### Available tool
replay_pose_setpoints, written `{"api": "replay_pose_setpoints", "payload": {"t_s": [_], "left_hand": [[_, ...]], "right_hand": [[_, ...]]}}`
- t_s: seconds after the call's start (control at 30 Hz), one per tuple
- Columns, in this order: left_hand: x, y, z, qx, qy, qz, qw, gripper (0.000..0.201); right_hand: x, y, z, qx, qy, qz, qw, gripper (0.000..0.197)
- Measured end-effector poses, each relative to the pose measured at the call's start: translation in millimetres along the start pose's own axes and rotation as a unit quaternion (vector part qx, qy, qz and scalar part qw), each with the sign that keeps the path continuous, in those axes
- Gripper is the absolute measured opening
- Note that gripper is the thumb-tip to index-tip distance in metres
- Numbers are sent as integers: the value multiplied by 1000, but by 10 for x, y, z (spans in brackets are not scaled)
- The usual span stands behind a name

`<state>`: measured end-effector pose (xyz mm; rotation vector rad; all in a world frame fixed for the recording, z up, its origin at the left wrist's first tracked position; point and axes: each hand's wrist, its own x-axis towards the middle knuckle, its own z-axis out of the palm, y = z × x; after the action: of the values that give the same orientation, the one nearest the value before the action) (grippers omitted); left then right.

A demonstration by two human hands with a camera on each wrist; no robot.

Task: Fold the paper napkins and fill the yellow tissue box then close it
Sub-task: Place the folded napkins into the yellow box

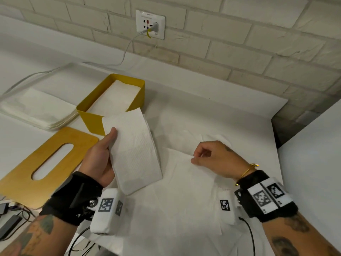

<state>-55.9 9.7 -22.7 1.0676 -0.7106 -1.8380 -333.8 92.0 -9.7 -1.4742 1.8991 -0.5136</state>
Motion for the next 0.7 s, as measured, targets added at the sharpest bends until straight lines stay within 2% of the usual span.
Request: {"api": "replay_pose_setpoints", "payload": {"t_s": [0.07, 0.13, 0.23, 0.27, 0.3, 0.33, 0.43, 0.53, 0.63, 0.7], "left_hand": [[15, 0, -3, 0, 5, 0, 1000, 32], [26, 2, 3, 1, 8, -1, 1000, 32], [45, -8, 20, 1, 6, -3, 1000, 34], [52, -14, 21, 1, 6, -4, 1000, 36], [57, -20, 24, 0, 5, -6, 1000, 37], [65, -30, 20, 0, 5, -7, 1000, 38], [78, -60, 5, -4, 1, -11, 1000, 38], [75, -82, -3, -9, -3, -17, 1000, 35], [69, -83, 3, -14, -9, -19, 1000, 34], [68, -69, 8, -18, -14, -19, 1000, 36]], "right_hand": [[-38, -98, -164, 118, 9, -40, 992, 13], [-115, -223, -348, 254, 23, -72, 964, 16], [-224, -349, -567, 448, 44, -88, 889, 16], [-237, -348, -599, 497, 57, -85, 861, 14], [-234, -319, -600, 521, 75, -77, 847, 11], [-221, -270, -568, 518, 93, -58, 848, 9], [-201, -29, -370, 443, 120, 26, 888, 16], [-220, 220, -195, 403, 116, 101, 902, 17], [-217, 394, -101, 347, 122, 146, 918, 15], [-209, 424, -97, 319, 85, 166, 929, 14]]}}
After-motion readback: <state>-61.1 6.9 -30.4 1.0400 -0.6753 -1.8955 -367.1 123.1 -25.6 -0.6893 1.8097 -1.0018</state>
